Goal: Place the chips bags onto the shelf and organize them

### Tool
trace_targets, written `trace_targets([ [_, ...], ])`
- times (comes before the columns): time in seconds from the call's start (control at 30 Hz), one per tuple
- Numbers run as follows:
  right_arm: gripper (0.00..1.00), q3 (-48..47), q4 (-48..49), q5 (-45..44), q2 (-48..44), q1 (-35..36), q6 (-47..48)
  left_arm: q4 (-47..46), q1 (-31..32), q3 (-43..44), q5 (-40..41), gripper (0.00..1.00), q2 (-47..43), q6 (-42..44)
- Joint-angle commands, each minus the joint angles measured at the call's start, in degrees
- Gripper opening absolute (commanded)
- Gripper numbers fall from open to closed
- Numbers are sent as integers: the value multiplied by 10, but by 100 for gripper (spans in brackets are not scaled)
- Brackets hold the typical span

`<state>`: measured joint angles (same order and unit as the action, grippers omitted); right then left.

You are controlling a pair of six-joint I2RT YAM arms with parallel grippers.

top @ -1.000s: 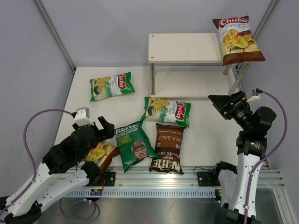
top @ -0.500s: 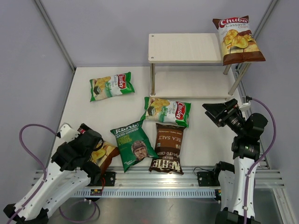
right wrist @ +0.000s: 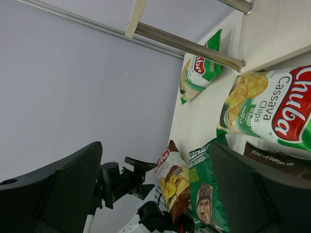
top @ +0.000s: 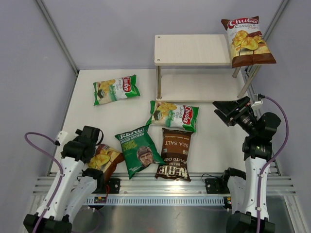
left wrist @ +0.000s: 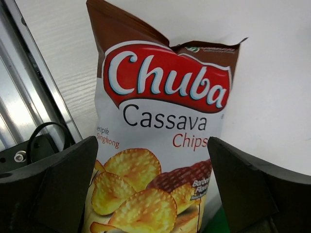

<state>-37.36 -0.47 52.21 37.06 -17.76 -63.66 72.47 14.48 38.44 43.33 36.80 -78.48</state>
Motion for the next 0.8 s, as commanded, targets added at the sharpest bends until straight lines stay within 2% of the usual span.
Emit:
trace_targets([
  [0.0, 99, -20, 65, 26, 17, 4, -28, -100, -66, -30, -77, 99, 49, 85],
  [0.03, 99, -19, 71, 29, 18, 4, -37, -113, -91, -39, -103, 99, 56, 95],
  [0.17, 99, -23, 71, 35, 9, 4, -36, -177, -125, -79, -119, 99, 57, 125],
  [0.5, 99, -9, 77, 27, -1, 4, -37, -355, -145, -169, -245, 99, 32, 196],
  [0.67, 99, -6, 77, 24, -1, 4, -37, -382, -145, -182, -251, 76, -15, 204],
  [0.77, 99, -1, 73, 16, -8, 4, -35, -366, -144, -168, -231, 73, -46, 206],
])
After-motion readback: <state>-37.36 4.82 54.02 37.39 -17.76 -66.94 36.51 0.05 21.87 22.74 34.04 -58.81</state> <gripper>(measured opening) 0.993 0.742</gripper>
